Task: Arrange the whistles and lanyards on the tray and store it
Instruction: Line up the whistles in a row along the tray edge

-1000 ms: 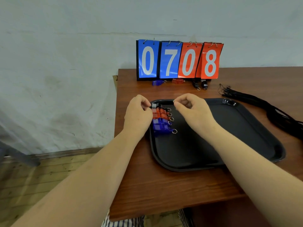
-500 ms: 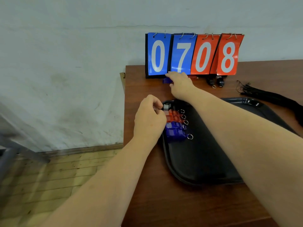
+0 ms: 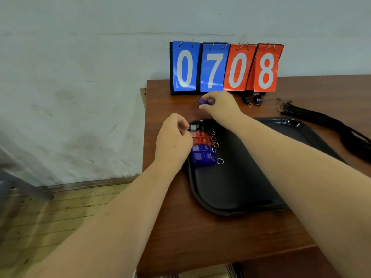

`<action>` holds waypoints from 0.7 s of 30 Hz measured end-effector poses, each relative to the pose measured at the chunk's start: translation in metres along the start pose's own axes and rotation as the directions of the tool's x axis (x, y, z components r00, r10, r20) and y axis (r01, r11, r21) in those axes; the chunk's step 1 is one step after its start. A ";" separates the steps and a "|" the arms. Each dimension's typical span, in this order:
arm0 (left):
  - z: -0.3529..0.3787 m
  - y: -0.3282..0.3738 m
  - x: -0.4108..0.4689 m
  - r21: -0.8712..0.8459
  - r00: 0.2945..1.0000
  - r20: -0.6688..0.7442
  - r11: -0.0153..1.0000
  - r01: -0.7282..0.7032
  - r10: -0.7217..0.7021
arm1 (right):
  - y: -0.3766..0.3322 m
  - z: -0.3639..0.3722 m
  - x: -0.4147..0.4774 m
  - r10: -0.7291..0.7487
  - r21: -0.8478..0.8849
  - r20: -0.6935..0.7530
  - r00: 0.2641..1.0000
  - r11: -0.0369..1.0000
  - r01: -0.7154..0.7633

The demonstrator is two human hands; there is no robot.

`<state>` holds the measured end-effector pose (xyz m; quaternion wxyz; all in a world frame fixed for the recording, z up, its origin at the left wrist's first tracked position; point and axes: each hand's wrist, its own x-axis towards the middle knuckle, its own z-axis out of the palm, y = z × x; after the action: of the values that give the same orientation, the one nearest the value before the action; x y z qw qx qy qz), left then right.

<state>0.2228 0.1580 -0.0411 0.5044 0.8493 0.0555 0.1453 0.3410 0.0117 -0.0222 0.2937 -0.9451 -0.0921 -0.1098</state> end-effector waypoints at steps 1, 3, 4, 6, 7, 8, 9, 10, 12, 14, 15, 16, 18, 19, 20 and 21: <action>0.000 0.000 0.000 0.004 1.000 -0.001 1.000 0.000 0.000 | -0.002 -0.007 -0.009 0.010 0.079 -0.016 1.000 0.997 -0.009; 0.000 0.001 0.000 0.009 1.000 0.000 1.000 -0.001 0.001 | -0.009 -0.023 -0.032 0.026 0.278 0.013 1.000 0.960 -0.028; 0.000 0.001 0.000 0.009 1.000 0.001 1.000 0.003 -0.003 | -0.012 -0.032 -0.044 0.025 0.379 0.041 0.999 0.924 -0.039; 0.000 0.001 0.000 0.015 1.000 -0.002 1.000 0.007 -0.007 | -0.018 -0.050 -0.070 0.048 0.536 0.085 0.995 0.840 -0.087; -0.001 0.002 -0.001 0.018 1.000 -0.004 1.000 0.004 -0.004 | -0.021 -0.058 -0.082 0.079 0.590 0.112 0.991 0.797 -0.130; -0.001 0.002 -0.001 0.018 1.000 -0.004 1.000 0.000 0.000 | -0.023 -0.065 -0.095 0.110 0.627 0.141 0.984 0.759 -0.175; -0.001 0.002 -0.001 0.014 1.000 -0.001 1.000 -0.003 0.003 | -0.024 -0.069 -0.107 0.139 0.651 0.170 0.976 0.728 -0.217; -0.001 0.003 -0.002 0.010 1.000 0.003 1.000 -0.003 0.003 | -0.024 -0.072 -0.120 0.162 0.662 0.192 0.968 0.707 -0.250; -0.001 0.003 -0.003 0.008 1.000 0.008 1.000 0.001 -0.001 | -0.024 -0.072 -0.145 0.184 0.652 0.203 0.962 0.707 -0.273; -0.001 0.003 -0.003 0.012 1.000 0.003 1.000 -0.004 0.004 | -0.025 -0.066 -0.167 0.166 0.614 0.189 0.968 0.749 -0.248; 0.000 0.003 -0.003 0.013 1.000 0.001 1.000 -0.008 0.008 | -0.025 -0.062 -0.176 0.152 0.588 0.187 0.971 0.774 -0.234; 0.000 0.003 -0.003 0.014 1.000 0.000 1.000 -0.013 0.013 | -0.025 -0.058 -0.183 0.141 0.558 0.187 0.972 0.799 -0.223; 0.000 0.001 -0.002 0.020 1.000 -0.005 1.000 -0.022 0.022 | -0.024 -0.051 -0.189 0.113 0.489 0.174 0.978 0.853 -0.185; 0.000 0.001 -0.002 0.023 1.000 -0.009 0.999 -0.026 0.026 | -0.023 -0.050 -0.188 0.085 0.446 0.160 0.984 0.883 -0.149; 0.000 0.000 -0.002 0.025 0.999 -0.012 0.999 -0.031 0.031 | -0.023 -0.049 -0.187 0.057 0.393 0.153 0.987 0.912 -0.113; 0.001 0.000 -0.002 0.026 0.999 -0.012 0.999 -0.036 0.036 | -0.023 -0.048 -0.187 0.034 0.336 0.160 0.987 0.938 -0.087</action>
<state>0.2211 0.1571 -0.0420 0.4903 0.8557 0.0452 0.1590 0.1492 -0.0177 -0.0201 0.4489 -0.8876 -0.1027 -0.0108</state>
